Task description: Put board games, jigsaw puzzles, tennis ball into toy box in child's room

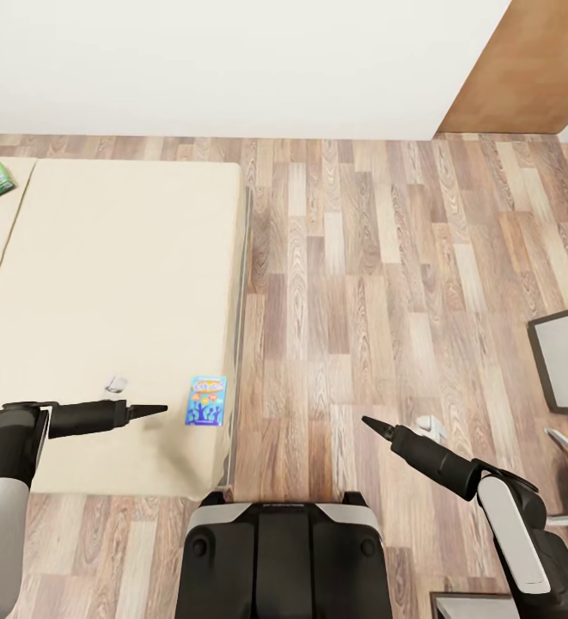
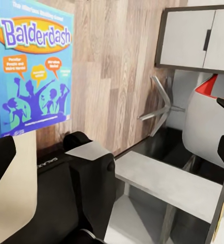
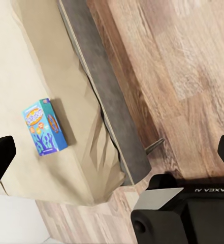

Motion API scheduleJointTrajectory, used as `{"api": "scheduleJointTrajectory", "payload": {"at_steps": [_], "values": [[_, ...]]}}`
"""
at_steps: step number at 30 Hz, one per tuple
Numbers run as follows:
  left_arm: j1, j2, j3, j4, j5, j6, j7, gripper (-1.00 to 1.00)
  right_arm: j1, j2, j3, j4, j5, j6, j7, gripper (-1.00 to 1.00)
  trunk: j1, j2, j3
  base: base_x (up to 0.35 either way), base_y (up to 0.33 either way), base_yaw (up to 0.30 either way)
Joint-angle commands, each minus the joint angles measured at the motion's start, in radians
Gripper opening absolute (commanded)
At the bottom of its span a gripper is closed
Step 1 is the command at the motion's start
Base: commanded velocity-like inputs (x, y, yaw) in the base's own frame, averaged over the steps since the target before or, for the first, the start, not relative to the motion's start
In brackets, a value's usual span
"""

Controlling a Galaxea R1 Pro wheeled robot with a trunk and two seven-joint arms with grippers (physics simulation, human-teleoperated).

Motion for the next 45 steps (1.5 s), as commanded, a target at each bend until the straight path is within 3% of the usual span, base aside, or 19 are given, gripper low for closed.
{"api": "scheduleJointTrajectory", "payload": {"at_steps": [1, 45], "values": [[-0.001, -0.001, 0.003, -0.001, -0.01, 0.011, -0.009, 1.0, 0.0, 0.0, -0.001, -0.001, 0.004, 0.005, 0.006, 1.0, 0.001, -0.001, 0.001, 0.0, 0.0, 0.0], [-0.001, -0.007, 0.003, -0.001, -0.01, 0.014, -0.009, 1.0, 0.0, 0.0, -0.007, -0.002, 0.004, 0.004, 0.044, 1.0, 0.001, -0.001, 0.074, 0.0, 0.0, 0.0]]}}
